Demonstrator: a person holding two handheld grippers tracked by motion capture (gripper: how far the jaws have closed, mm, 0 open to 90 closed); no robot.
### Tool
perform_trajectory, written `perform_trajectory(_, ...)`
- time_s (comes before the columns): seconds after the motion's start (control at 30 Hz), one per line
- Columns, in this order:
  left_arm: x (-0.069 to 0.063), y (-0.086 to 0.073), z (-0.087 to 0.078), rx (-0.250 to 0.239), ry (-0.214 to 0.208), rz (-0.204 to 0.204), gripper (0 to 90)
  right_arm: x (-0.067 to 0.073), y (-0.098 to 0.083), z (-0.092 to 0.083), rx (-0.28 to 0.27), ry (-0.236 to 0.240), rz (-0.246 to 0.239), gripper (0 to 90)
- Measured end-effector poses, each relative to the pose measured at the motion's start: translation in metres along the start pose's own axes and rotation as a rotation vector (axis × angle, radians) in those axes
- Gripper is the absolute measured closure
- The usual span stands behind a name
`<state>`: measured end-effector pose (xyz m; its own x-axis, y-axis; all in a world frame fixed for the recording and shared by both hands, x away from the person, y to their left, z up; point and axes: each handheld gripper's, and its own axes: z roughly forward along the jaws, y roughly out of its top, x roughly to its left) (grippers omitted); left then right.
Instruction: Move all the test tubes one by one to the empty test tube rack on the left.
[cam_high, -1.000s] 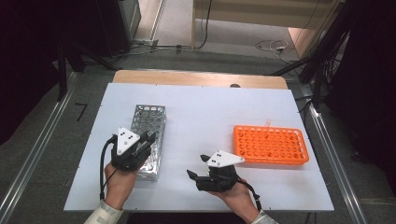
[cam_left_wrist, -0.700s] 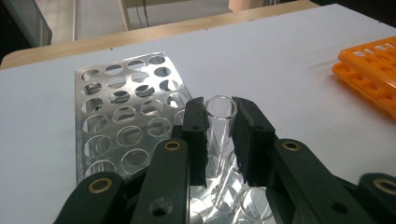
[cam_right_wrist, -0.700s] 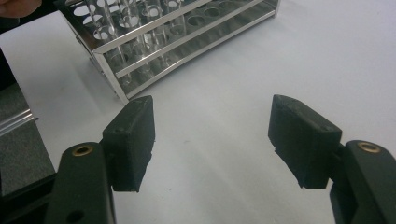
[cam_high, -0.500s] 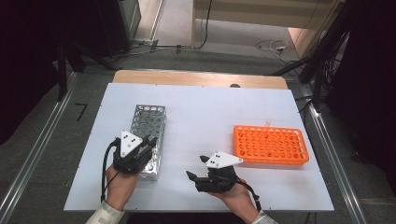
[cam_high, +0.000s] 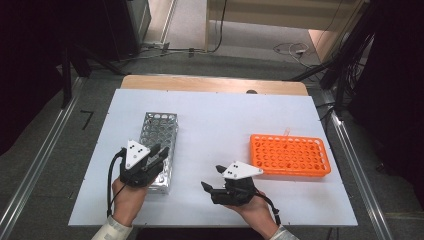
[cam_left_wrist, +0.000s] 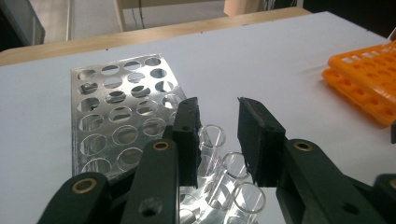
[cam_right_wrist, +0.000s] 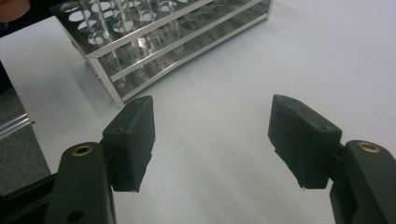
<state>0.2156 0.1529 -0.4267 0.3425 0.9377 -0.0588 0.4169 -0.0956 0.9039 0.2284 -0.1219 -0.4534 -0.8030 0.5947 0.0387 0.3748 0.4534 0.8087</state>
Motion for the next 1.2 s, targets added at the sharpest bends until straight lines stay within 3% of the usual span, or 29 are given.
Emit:
perform_trajectory(0.17,-0.001,0.000,-0.003,-0.026,-0.012,-0.014,53.6,-0.011,0.000,-0.008,-0.015,-0.032,0.020,30.3)
perform_trajectory(0.3,0.002,0.001,-0.005,-0.061,-0.026,-0.065,40.5,-0.024,-0.001,-0.017,-0.032,-0.069,0.042,30.3)
perform_trajectory(0.53,0.013,-0.002,-0.004,-0.061,-0.004,-0.125,32.8,-0.050,-0.004,-0.030,-0.049,-0.169,0.073,30.5)
perform_trajectory(0.7,0.016,-0.004,-0.003,-0.055,0.027,-0.125,28.5,-0.070,-0.006,-0.038,-0.057,-0.241,0.101,30.6)
perform_trajectory(1.2,0.016,-0.004,-0.004,-0.052,0.045,-0.117,25.6,-0.119,-0.018,-0.064,-0.074,-0.410,0.191,30.6)
